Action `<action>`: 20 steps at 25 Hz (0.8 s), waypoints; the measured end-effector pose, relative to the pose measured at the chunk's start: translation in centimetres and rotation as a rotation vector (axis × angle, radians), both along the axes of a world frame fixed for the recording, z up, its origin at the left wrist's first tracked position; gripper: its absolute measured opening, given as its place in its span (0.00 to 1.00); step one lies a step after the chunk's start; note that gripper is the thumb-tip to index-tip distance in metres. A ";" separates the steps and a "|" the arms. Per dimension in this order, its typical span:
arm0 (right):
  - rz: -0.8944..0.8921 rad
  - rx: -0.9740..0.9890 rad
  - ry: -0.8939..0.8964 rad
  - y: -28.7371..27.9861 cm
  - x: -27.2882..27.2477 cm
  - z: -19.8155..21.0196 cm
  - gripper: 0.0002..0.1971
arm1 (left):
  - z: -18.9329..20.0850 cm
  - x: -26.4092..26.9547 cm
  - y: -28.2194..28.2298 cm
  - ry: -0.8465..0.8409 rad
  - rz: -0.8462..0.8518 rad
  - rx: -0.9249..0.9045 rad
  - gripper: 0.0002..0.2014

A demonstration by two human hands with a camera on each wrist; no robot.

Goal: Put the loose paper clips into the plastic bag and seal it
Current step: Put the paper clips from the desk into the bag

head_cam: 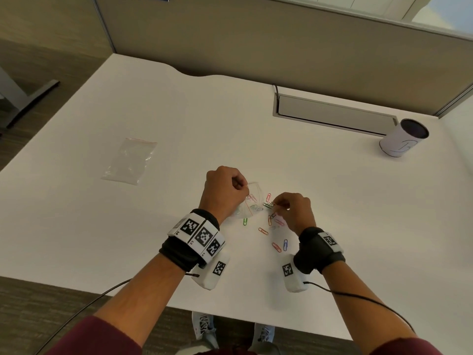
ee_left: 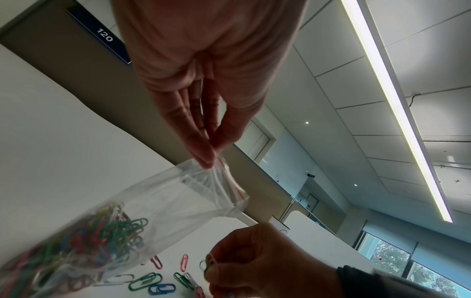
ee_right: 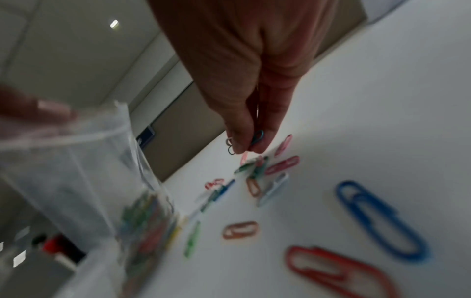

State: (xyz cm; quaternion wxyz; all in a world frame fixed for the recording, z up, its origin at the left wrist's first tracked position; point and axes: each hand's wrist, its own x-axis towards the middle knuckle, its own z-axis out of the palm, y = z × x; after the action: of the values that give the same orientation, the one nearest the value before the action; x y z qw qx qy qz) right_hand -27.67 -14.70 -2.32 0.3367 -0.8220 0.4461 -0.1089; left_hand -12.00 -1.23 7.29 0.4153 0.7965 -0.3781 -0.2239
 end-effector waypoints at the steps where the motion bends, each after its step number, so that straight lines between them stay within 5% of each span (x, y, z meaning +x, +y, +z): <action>1: -0.069 0.092 -0.090 0.2 -0.2 0.6 0.04 | 0.0 0.0 0.0 0.001 0.002 0.002 0.01; 5: -0.181 0.463 -0.544 2.0 0.0 4.7 0.06 | -0.1 -0.1 -0.2 0.005 0.011 -0.001 0.01; 8: -0.101 0.552 -0.646 3.3 0.9 7.7 0.07 | 0.1 -0.2 -0.4 0.004 0.014 0.003 0.02; 15: 0.041 0.217 -0.131 4.3 3.9 8.9 0.09 | 0.2 -0.1 -0.3 0.005 0.002 -0.006 0.03; 20: 0.071 0.178 -0.106 4.5 4.6 9.4 0.06 | 0.2 0.4 0.0 0.010 0.007 -0.015 0.03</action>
State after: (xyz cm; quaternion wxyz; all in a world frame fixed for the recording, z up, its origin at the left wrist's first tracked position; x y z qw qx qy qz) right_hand -23.11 -10.21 7.11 0.4352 -0.7974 0.4060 -0.0999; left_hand -11.61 -1.22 7.49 0.4237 0.7937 -0.3749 -0.2236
